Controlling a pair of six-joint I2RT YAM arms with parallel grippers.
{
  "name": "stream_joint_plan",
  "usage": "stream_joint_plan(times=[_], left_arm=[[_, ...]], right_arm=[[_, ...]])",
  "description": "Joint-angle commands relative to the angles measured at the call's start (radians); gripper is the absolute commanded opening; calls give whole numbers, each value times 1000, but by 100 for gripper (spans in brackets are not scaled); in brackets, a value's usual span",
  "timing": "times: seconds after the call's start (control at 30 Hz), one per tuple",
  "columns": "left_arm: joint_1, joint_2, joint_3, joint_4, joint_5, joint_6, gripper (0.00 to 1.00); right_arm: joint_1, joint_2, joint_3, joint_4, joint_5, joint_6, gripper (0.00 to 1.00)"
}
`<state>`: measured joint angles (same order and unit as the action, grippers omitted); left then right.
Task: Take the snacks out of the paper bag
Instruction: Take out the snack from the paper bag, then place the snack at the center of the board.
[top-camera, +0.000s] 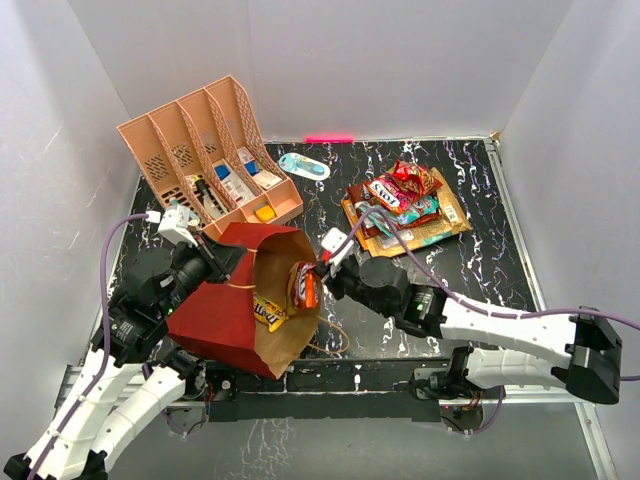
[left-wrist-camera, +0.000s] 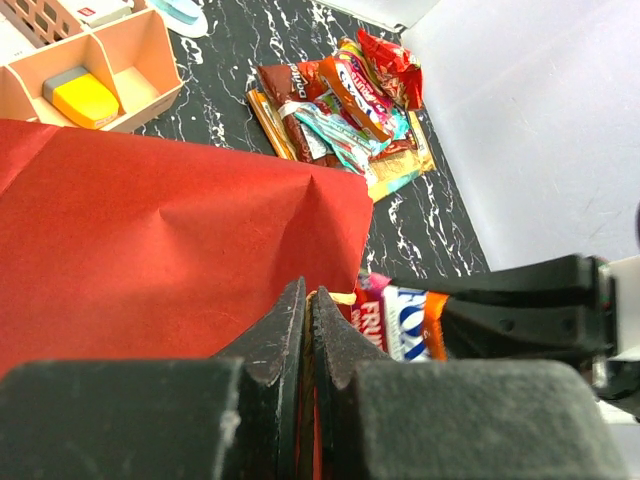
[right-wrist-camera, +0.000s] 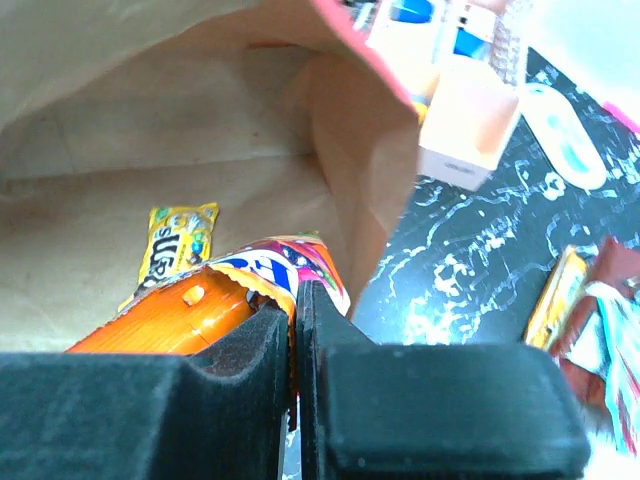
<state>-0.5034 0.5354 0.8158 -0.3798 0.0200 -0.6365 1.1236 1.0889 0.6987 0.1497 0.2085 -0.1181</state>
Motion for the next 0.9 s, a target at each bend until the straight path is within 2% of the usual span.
stream_joint_plan(times=[0.0,0.17,0.27,0.4,0.6,0.73,0.87], left_arm=[[1,21,13,14,-40,-6,0],[1,24,18,11,-49,-4,0],[2,27,21,10,-51,6,0],[1,39,32,7,-48,30,0],[2,70,56,7,-30,68,0],[2,76,62,-2,-35,91,0],[2,64,60,-13,-46,101,0]], right_arm=[[0,-83,178,-132,251,213,8],[-15,-145,279,-194,590,134,8],[-129,-122,333,-194,672,48,8],[-377,-54,402,-211,576,27,8],[-651,107,510,-234,393,100,7],[-750,226,559,-236,237,188,8],[-757,296,643,-288,181,250,8]])
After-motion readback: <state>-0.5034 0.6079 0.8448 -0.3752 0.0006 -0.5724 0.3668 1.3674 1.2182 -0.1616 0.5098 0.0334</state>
